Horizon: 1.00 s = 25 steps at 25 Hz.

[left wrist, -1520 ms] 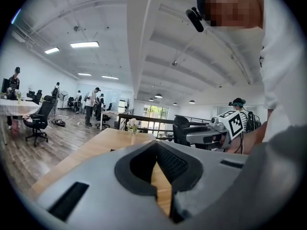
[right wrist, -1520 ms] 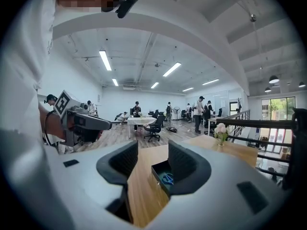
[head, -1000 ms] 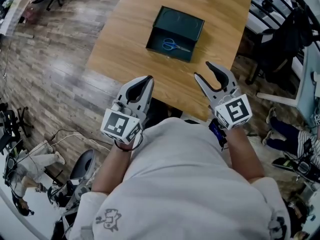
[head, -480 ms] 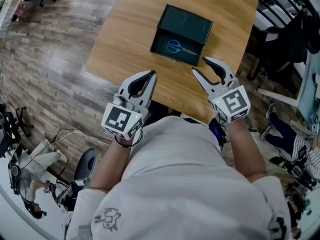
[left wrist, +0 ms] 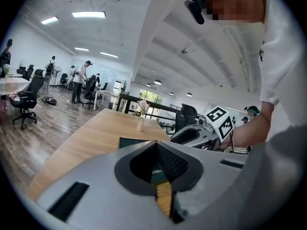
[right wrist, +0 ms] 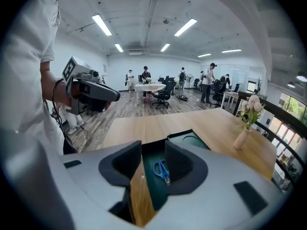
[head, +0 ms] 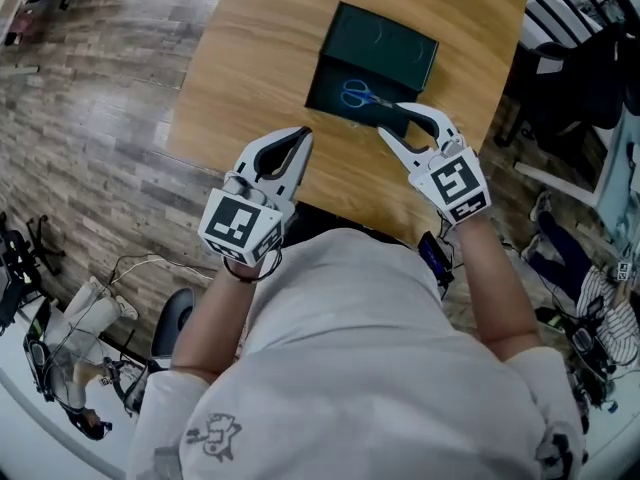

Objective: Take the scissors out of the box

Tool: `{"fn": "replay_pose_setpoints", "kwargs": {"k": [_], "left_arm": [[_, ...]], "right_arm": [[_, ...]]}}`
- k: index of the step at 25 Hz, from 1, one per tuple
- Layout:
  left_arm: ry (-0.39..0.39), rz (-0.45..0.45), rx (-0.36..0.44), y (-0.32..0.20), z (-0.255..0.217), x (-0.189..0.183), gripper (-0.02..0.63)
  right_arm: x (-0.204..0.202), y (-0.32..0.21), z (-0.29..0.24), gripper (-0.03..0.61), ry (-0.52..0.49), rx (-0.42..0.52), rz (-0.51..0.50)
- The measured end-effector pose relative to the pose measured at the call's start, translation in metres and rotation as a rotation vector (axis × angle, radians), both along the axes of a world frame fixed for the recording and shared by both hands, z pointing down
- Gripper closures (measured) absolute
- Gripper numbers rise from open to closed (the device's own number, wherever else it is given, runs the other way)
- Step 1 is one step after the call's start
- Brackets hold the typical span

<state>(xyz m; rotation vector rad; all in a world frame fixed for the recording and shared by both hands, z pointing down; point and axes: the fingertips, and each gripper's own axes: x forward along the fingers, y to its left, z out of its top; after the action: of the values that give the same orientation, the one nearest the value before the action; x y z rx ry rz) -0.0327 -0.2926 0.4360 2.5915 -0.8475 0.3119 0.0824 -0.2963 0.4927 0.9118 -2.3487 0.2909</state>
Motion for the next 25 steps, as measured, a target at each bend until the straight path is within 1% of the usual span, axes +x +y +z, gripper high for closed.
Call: {"fn": "replay_pose_setpoints", "kwargs": {"k": [7, 16, 23, 25], "left_arm": [[-0.011, 0.02, -0.039, -0.027, 0.023, 0.0, 0.608], [-0.029, 0.063, -0.093, -0.038, 0.058, 0.002, 0.608], [-0.041, 0.082, -0.133, -0.052, 0.084, 0.005, 0.608], [-0.051, 0.092, -0.142, -0.053, 0.09, 0.006, 0.608]], "right_arm": [[-0.008, -0.023, 0.042, 0.419, 0.08, -0.081, -0.048], [-0.014, -0.035, 0.111, 0.425, 0.23, -0.166, -0.12], [-0.016, -0.045, 0.156, 0.428, 0.299, -0.249, -0.122], [-0.016, -0.045, 0.167, 0.431, 0.333, -0.267, -0.13]]}}
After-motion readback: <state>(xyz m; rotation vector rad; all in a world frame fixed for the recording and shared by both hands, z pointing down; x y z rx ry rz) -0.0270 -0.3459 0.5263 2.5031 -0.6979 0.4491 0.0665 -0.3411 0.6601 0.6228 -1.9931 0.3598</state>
